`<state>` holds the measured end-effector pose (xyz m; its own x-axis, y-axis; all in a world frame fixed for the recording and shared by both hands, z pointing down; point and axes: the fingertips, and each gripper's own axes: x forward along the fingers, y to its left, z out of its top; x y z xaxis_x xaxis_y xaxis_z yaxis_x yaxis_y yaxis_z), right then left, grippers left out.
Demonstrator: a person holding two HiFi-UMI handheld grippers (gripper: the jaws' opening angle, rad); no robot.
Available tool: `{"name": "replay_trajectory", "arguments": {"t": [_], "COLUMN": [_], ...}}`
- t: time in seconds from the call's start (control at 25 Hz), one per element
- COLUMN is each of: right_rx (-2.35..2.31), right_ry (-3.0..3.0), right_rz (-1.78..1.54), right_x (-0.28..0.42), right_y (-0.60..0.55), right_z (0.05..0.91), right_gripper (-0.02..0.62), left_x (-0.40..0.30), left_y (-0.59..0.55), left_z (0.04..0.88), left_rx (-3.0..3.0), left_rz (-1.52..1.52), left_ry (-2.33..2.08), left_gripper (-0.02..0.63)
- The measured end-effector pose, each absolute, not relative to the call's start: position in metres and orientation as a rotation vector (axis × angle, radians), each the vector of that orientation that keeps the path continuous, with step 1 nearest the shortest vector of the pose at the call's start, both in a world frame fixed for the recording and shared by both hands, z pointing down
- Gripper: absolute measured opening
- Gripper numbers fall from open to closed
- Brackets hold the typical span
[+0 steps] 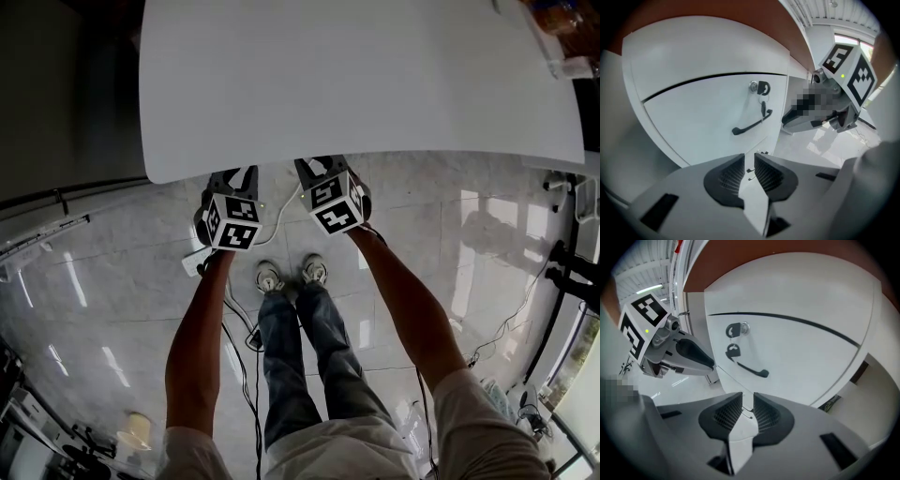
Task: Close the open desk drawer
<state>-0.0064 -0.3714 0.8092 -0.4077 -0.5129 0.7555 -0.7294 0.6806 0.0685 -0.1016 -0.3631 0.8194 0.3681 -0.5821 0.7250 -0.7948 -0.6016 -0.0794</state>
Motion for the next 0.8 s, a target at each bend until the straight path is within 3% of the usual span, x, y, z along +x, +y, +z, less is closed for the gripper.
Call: {"name": "replay_trajectory", "arguments": {"t": [0.2,0.56,0.8], "right_rx": [0.945,0.952,1.059], "right_ry": [-2.119,-2.162,-2.245], "right_rz": [0.365,0.357,0.335], "right_x": [-0.015,-0.021,-0.019], "right_y": [-0.333,-0.295,-0.275], "right_z": [0.806,0.769,0.700], "right_gripper": [0.018,0.017,0.017], "left_x": [-0.093,-0.077,-0.077], "left_y": [-0.330,-0.301,-0.279], "left_z": [0.819,0.775,0.710], "left_rx": [2.368,2.421,2.437], "left_rz": [1.059,0.996,0.860], "left_ry": [-1.175,-1.194,-1.297], "left_gripper": [0.012,0.012,0.012]}}
